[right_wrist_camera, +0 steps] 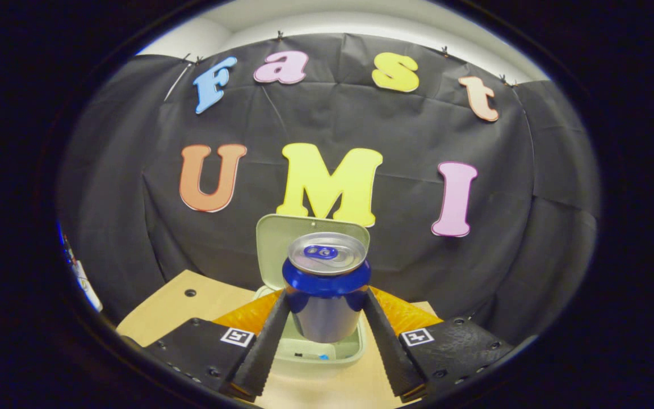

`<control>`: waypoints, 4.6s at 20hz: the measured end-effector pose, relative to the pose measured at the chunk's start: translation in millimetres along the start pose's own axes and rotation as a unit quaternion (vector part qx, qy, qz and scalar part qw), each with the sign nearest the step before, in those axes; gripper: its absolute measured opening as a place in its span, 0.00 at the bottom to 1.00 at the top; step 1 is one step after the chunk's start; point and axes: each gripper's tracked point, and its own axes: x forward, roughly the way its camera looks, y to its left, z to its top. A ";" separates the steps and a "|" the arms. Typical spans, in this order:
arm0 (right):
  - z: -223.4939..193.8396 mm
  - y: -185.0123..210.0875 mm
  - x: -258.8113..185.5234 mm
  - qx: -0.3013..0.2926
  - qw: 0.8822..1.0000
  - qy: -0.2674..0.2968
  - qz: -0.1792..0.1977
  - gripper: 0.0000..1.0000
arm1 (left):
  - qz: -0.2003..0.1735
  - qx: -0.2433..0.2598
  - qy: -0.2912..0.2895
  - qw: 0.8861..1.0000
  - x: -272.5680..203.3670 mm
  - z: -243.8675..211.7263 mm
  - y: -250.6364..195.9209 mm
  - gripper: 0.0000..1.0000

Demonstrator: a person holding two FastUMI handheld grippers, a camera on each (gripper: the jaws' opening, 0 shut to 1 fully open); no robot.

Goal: Press the lid of the desktop garbage bin to open it, pick up the crumpled paper on the desktop and throw it into the bin, then pick up the pop can on the desktop and drop it into the bin, and finally close the garbage bin lid.

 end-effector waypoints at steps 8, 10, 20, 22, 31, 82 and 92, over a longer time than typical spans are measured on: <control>-7.9 24.8 45.0 0.025 0.999 0.030 -0.005 0.79 | 0.019 -0.013 0.019 1.000 9.0 -9.3 21.4 0.99; -8.7 25.7 45.2 0.028 0.999 0.032 -0.008 0.78 | 0.013 -0.016 0.015 1.000 9.5 -9.7 18.2 0.99; -14.3 25.2 48.2 0.059 0.997 0.047 0.003 0.81 | -0.006 0.000 0.017 1.000 8.5 -11.0 3.8 0.99; -14.1 22.0 48.4 0.063 0.997 0.046 0.001 0.82 | -0.009 0.001 0.018 1.000 8.4 -11.5 2.3 0.99; 3.8 19.3 54.1 0.053 0.998 0.030 0.000 0.82 | -0.006 -0.006 0.027 1.000 10.7 -15.8 8.8 0.99; -87.1 18.5 60.3 0.066 0.993 0.046 0.092 0.96 | 0.066 -0.006 -0.006 0.998 9.8 2.6 64.3 0.99; -114.8 19.0 54.7 0.071 0.995 0.030 0.061 0.96 | 0.050 -0.002 0.002 0.999 16.1 -4.2 49.3 0.99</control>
